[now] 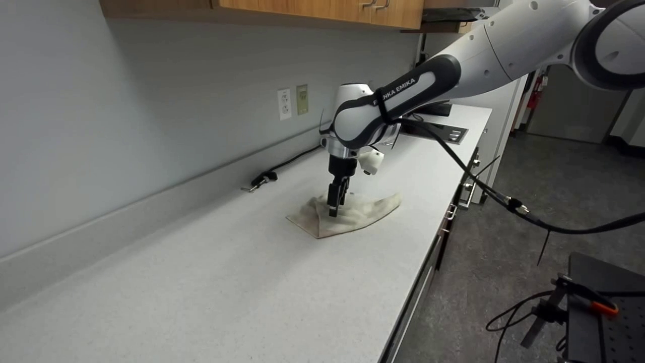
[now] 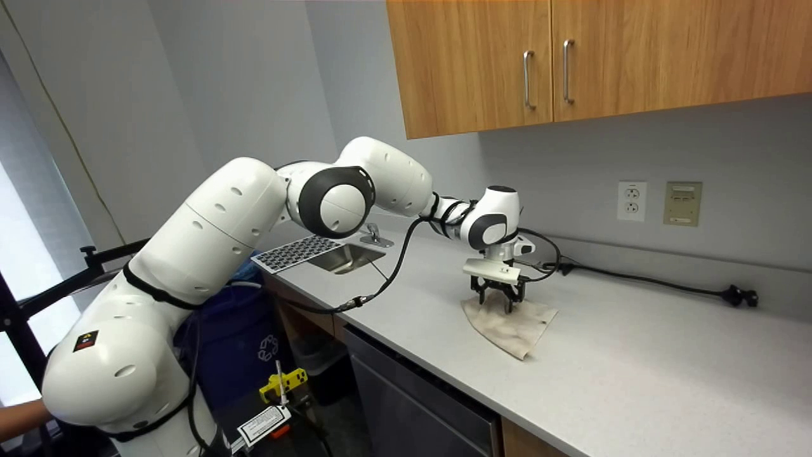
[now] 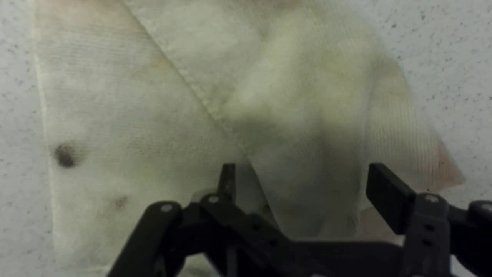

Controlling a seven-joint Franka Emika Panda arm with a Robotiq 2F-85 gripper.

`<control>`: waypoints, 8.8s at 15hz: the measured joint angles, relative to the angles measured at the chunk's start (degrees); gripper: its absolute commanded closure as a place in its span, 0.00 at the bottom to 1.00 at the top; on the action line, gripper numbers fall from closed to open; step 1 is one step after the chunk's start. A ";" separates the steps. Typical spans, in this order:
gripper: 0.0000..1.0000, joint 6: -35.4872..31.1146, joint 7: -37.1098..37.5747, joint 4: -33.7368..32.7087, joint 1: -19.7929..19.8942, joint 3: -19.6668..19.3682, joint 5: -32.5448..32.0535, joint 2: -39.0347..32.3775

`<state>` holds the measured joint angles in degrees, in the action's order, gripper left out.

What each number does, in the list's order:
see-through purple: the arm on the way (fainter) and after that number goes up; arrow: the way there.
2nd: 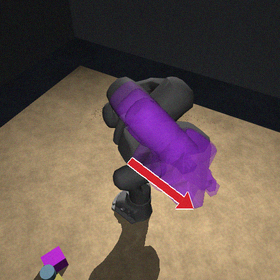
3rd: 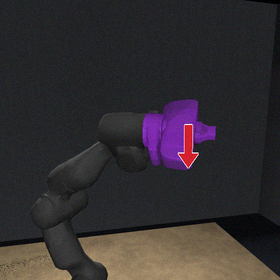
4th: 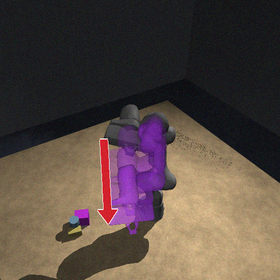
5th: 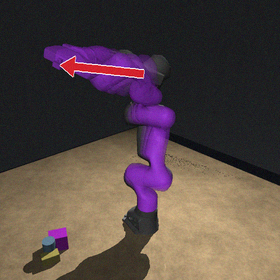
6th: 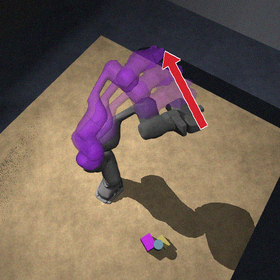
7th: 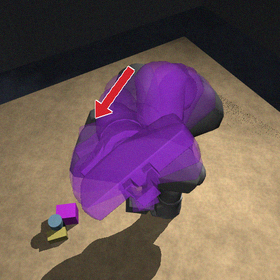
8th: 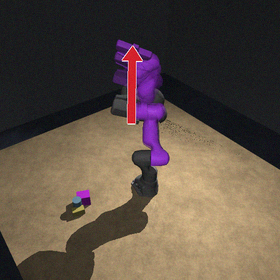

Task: Straighten out the cloth

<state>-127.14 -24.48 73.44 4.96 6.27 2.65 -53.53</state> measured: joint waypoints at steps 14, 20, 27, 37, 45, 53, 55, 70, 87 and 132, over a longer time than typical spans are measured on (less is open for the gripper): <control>0.12 6.11 0.20 -9.79 1.34 2.75 3.23 -5.98; 0.12 6.78 0.47 -9.69 1.34 2.81 3.55 -5.94; 0.13 6.78 0.48 -6.83 0.44 3.41 3.55 -4.39; 0.14 6.66 0.56 3.20 -1.92 3.05 2.34 3.47; 0.13 4.06 1.28 14.41 -1.50 1.35 1.55 10.78; 0.13 -0.37 2.69 24.25 -0.81 1.35 3.56 13.42; 0.14 -0.52 3.31 25.66 -0.80 1.35 3.56 14.21; 0.16 -0.52 9.86 38.29 -2.77 1.67 3.57 25.17; 1.00 -14.08 22.12 43.96 -4.19 -0.02 3.52 25.02; 1.00 -16.18 29.86 41.16 -10.37 -7.09 -7.08 28.03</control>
<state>-143.32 5.38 114.60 -5.40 -0.82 -4.43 -25.50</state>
